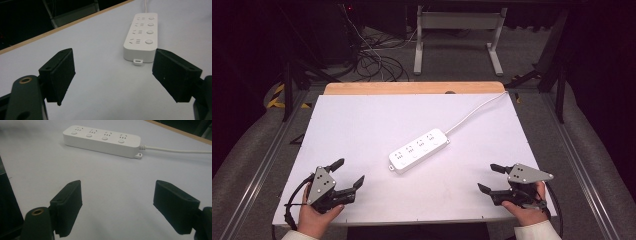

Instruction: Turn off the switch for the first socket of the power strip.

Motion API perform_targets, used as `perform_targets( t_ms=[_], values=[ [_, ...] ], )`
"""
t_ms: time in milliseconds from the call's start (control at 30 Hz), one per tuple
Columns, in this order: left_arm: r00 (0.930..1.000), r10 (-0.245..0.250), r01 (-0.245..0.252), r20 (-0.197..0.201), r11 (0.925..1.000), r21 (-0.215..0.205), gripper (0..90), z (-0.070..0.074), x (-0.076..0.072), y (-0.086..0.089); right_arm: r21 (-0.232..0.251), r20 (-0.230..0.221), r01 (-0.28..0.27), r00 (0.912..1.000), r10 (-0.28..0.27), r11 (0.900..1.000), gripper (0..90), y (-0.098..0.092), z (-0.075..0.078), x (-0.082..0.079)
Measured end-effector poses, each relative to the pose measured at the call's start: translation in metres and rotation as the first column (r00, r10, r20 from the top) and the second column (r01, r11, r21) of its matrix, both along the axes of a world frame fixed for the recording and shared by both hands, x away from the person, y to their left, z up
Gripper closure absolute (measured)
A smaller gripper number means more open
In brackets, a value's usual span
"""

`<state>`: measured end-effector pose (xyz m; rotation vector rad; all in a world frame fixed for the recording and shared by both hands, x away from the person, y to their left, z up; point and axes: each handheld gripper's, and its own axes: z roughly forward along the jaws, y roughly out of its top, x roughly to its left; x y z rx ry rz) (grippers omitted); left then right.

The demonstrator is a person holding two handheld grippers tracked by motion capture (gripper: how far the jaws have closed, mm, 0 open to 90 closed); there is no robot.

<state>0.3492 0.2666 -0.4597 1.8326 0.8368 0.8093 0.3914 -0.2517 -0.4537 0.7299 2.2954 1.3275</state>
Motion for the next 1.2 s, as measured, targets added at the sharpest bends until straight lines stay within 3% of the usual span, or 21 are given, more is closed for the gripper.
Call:
perform_targets(
  t_ms=[300,367,467,667,833,1067,1200],
  values=[
    [0.9998,0.019,-0.019,-0.008,0.9994,-0.029,19.9,0.0,-0.001,0.002,0.001,-0.001,-0.004,1.0,0.004,1.0,25.5,0.0,0.001,0.0],
    [0.9996,0.027,-0.027,0.001,0.9996,-0.012,20.5,0.001,-0.001,0.002,-0.005,0.002,-0.002,1.0,0.002,1.0,25.6,0.001,0.001,0.0],
    [0.9995,0.024,-0.024,-0.019,0.9995,0.019,20.9,0.0,-0.001,0.0,-0.012,0.006,0.0,1.0,0.0,1.0,25.8,0.001,0.001,0.0],
    [0.9995,0.029,-0.029,-0.016,0.9994,0.018,20.9,0.001,-0.001,0.001,-0.022,0.012,-0.002,0.9999,0.002,1.0,26.7,0.002,0.002,-0.001],
    [0.9986,0.035,-0.036,-0.04,0.9991,-0.022,21.1,0.001,0.0,0.003,-0.025,0.001,-0.001,1.0,0.001,1.0,33.6,0.004,0.004,0.0],
    [0.9987,0.04,-0.039,-0.032,0.9992,0.008,21.3,0.002,-0.001,0.002,-0.045,-0.02,-0.015,0.9997,0.015,0.999,35.3,0.009,0.012,0.006],
    [0.9976,0.039,-0.038,-0.057,0.9992,0.011,21.6,0.003,-0.001,0.0,-0.063,-0.022,-0.039,0.999,0.038,0.997,35.5,0.019,0.021,0.012]
  ],
)
